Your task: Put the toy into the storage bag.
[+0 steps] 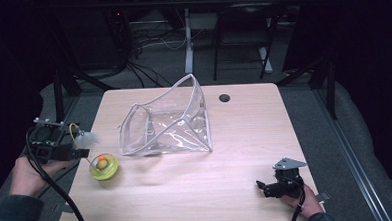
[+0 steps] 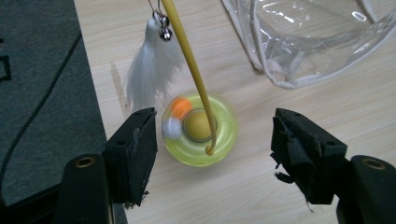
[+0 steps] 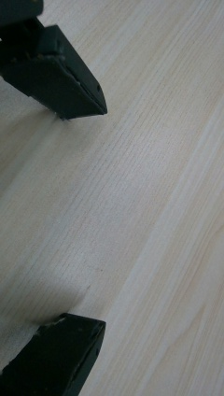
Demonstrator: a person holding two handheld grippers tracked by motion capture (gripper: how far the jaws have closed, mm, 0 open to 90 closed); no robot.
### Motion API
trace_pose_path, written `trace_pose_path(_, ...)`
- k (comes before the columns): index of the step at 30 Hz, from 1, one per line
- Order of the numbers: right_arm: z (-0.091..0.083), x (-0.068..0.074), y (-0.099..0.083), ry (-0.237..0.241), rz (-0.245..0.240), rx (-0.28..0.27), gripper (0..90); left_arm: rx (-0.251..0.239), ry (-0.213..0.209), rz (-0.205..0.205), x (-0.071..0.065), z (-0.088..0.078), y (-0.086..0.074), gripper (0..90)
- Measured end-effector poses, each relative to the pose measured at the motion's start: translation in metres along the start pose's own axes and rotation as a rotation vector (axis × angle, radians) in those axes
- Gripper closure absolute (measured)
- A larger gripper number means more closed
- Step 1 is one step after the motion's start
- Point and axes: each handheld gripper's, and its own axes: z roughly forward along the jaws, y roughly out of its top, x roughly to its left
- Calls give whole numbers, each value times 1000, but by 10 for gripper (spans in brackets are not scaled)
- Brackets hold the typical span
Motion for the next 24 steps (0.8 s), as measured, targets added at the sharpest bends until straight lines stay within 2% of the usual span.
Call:
trace_pose_path(1, 0, 0, 0, 2, 1, -2, 0, 11, -10, 0, 1, -1, 4, 381)
trace_pose_path(4, 0, 0, 0, -2, 0, 0, 0, 32, -20, -9, 3, -1, 12, 436)
trace_pose_path(10, 0, 0, 0, 2, 2, -2, 0, 94, -21, 21, 2, 2, 21, 623)
trace_pose_path(15, 0, 0, 0, 1, 1, -1, 0, 135, -14, 19, 3, 8, 21, 676)
trace_pose_path(21, 0, 0, 0, -2, -2, 2, 0, 144, -22, 6, 8, 10, 22, 763)
trace_pose_path(24, 0, 0, 0, -2, -1, 1, 0, 145, -14, 14, 6, 10, 24, 792)
